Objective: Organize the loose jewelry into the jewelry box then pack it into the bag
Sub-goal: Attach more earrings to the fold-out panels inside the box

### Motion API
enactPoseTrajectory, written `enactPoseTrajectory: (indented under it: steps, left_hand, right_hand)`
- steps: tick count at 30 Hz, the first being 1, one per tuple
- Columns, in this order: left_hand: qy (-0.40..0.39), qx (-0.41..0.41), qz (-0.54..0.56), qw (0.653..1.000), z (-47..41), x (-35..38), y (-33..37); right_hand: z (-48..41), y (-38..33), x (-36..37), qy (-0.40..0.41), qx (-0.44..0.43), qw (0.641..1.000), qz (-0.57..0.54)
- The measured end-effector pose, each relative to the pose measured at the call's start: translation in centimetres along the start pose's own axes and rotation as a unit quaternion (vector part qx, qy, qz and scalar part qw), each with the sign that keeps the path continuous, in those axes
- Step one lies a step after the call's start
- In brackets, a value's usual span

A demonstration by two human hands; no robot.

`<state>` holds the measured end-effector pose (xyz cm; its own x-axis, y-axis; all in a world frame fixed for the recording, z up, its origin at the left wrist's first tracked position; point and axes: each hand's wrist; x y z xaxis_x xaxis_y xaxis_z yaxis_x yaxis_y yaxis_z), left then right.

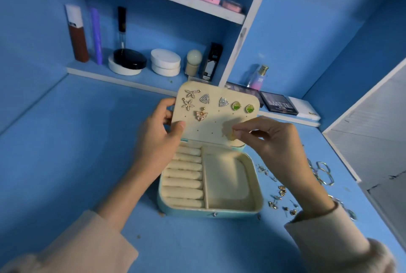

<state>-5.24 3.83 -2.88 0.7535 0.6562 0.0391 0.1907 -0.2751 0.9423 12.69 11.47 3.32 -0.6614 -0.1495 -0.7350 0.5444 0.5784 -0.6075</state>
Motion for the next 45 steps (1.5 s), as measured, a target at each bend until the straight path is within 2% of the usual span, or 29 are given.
enactPoseTrajectory:
  steps: [6,13,29,37,45]
  left_hand:
    - [0.004,0.003,-0.009,1.0,0.1,0.0,0.1]
    - [0.002,0.016,0.002,1.0,0.1,0.0,0.1]
    - [-0.017,0.013,0.013,1.0,0.1,-0.1,0.3]
    - [-0.015,0.022,0.021,0.999,0.2,0.0,0.4]
    - [-0.021,0.032,0.022,0.999,0.3,-0.1,0.6]
  right_hand:
    - [-0.2,-1.1,1.9,0.056,-0.003,0.998,-0.001]
    - [-1.2,-1.6,3.2,0.12,-0.059,0.986,0.099]
    - [-2.6,-1.7,3.9,0.165,-0.102,0.967,0.168]
    - [-2.8,-0.9,3.8,0.189,-0.163,0.938,0.241]
    - [-3.3,-0.9,2.9,0.221,-0.153,0.907,0.324]
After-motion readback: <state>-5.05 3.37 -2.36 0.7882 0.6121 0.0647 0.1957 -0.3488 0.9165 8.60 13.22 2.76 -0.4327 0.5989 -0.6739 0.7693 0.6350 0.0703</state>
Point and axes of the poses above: each hand's wrist, its own z-axis away from the middle knuckle, its own x-axis out of the palm, y = z × x, and after that the axes turned 14 degrees about z, right-handed
